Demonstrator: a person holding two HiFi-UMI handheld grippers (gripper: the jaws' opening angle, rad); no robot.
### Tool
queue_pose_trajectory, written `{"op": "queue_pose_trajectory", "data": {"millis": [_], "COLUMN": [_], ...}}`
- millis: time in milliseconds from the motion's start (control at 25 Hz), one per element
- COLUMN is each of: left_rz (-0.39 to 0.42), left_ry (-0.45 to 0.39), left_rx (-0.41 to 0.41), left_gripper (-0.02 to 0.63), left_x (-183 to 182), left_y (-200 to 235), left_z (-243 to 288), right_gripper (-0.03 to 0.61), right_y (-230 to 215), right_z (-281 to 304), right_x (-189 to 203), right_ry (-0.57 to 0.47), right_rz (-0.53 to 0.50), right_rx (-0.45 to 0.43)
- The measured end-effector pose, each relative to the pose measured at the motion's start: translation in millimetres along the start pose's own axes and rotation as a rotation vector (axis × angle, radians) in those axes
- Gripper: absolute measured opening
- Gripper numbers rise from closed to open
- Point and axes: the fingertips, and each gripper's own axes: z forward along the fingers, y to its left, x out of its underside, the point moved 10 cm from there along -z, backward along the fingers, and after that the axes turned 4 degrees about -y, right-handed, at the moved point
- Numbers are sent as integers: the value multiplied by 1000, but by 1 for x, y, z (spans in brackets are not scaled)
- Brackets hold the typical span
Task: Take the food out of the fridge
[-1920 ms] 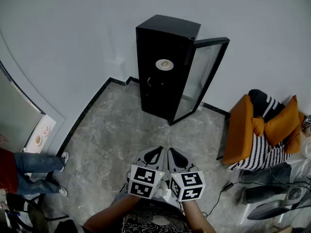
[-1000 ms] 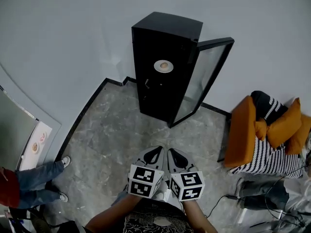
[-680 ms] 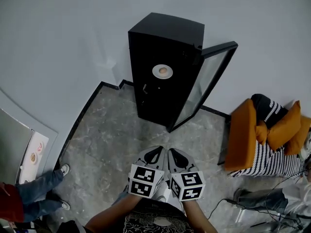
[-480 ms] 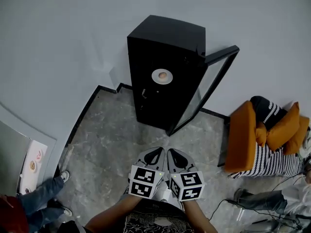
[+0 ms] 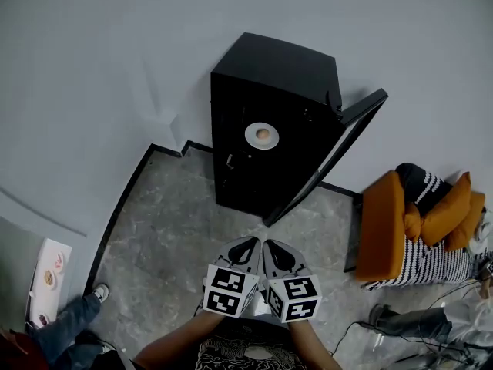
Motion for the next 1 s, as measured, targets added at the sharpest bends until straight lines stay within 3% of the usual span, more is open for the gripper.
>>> {"op": "queue_pose_trajectory", "data": {"millis": [560, 1000], "left_rz": [-6, 5], "left_ry": [-15, 3], "left_rx": [-1, -47], "left_gripper": [14, 14], "left_x": [-16, -43], "left_y": [19, 37], "left_z": [25, 88], "right_gripper": [21, 21], "right_y": [-16, -68], "right_z": [29, 80], "right_x": [-14, -39], "right_ry": [-12, -22], "right_rz": [-1, 6], "right_rx": [0, -39]}}
